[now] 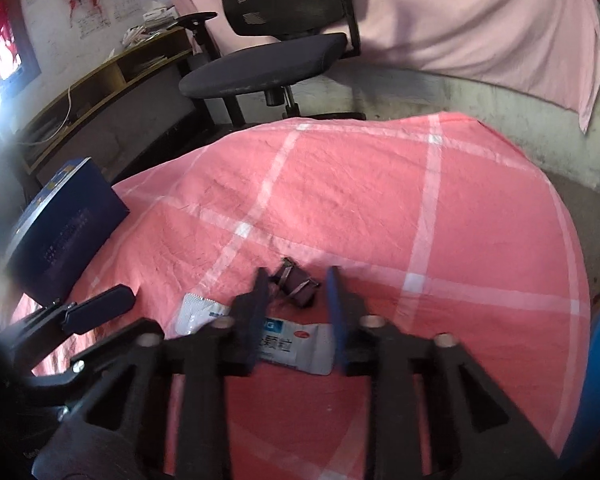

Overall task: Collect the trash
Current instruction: 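Grasp the white tube with the left tool while the right tool grasps the black binder clip, then carry the tube and binder clip over the blue bucket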

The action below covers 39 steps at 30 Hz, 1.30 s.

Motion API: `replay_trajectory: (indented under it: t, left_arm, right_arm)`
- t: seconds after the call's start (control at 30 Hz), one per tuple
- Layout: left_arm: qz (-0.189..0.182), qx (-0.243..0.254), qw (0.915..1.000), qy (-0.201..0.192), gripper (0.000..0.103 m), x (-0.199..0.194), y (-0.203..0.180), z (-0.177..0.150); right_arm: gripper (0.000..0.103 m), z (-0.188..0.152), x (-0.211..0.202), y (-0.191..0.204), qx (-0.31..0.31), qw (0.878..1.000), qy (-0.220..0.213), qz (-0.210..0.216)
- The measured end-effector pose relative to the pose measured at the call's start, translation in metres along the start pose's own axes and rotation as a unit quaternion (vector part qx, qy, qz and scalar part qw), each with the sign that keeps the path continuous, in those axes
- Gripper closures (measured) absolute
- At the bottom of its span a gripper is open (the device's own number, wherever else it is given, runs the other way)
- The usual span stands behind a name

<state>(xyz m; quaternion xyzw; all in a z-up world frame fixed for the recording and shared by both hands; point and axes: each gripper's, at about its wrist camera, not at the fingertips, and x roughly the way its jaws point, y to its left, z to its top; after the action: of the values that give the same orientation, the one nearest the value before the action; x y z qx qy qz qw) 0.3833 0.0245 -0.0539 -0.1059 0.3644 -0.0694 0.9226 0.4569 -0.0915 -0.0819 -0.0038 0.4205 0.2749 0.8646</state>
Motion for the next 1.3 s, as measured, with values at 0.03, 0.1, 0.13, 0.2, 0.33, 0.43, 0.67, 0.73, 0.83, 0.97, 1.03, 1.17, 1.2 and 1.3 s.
replay_trajectory:
  t: [0.03, 0.1, 0.13, 0.2, 0.33, 0.43, 0.67, 0.73, 0.83, 0.97, 1.03, 1.17, 1.2, 1.3]
  left_arm:
    - [-0.005, 0.002, 1.0, 0.002, 0.06, 0.001, -0.001, 0.0]
    - [-0.017, 0.006, 0.9998, 0.009, 0.06, 0.003, -0.003, 0.001]
    - [-0.018, 0.007, 0.9997, 0.011, 0.06, 0.005, -0.004, 0.001]
    - [-0.021, 0.008, 0.9996, 0.015, 0.06, 0.008, -0.007, 0.002]
    - [-0.026, 0.011, 0.9994, 0.021, 0.06, 0.015, -0.014, 0.005]
    - [-0.035, 0.006, 0.999, 0.026, 0.06, 0.022, -0.02, 0.01]
    - [0.014, 0.039, 0.9981, 0.045, 0.06, 0.038, -0.046, 0.016]
    - [0.027, 0.058, 0.9969, 0.046, 0.065, 0.041, -0.053, 0.013]
    - [0.036, 0.056, 0.9969, 0.043, 0.067, 0.043, -0.054, 0.01]
    - [0.043, 0.062, 0.9964, 0.038, 0.073, 0.047, -0.056, 0.005]
    - [0.044, 0.066, 0.9962, 0.037, 0.078, 0.048, -0.058, 0.004]
    - [0.041, 0.073, 0.9959, 0.036, 0.092, 0.05, -0.061, 0.004]
    - [0.037, 0.075, 0.9959, 0.035, 0.098, 0.05, -0.062, 0.004]
    - [0.023, 0.081, 0.996, 0.032, 0.103, 0.048, -0.065, 0.002]
  right_arm:
    - [0.068, -0.001, -0.002, -0.003, 0.006, 1.0, -0.001, 0.006]
    - [0.069, -0.001, -0.006, -0.006, 0.01, 1.0, -0.004, 0.005]
    - [0.07, -0.003, -0.009, -0.009, 0.012, 1.0, -0.006, 0.001]
    - [0.07, -0.005, -0.014, -0.012, 0.015, 1.0, -0.009, -0.007]
    - [0.071, -0.011, -0.026, -0.026, 0.032, 0.999, -0.016, -0.019]
    - [0.071, -0.014, -0.031, -0.034, 0.038, 0.999, -0.018, -0.025]
    - [0.071, -0.022, -0.044, -0.039, 0.04, 0.998, -0.025, -0.039]
    - [0.074, -0.025, -0.049, -0.04, 0.04, 0.998, -0.028, -0.043]
    - [0.077, -0.032, -0.06, -0.045, 0.046, 0.997, -0.036, -0.049]
    - [0.077, -0.038, -0.069, -0.051, 0.056, 0.996, -0.043, -0.048]
    - [0.077, -0.041, -0.072, -0.054, 0.061, 0.996, -0.045, -0.045]
    - [0.077, -0.043, -0.072, -0.056, 0.067, 0.996, -0.045, -0.042]
    - [0.077, -0.043, -0.072, -0.056, 0.068, 0.996, -0.045, -0.041]
    - [0.077, -0.045, -0.073, -0.055, 0.069, 0.996, -0.047, -0.04]
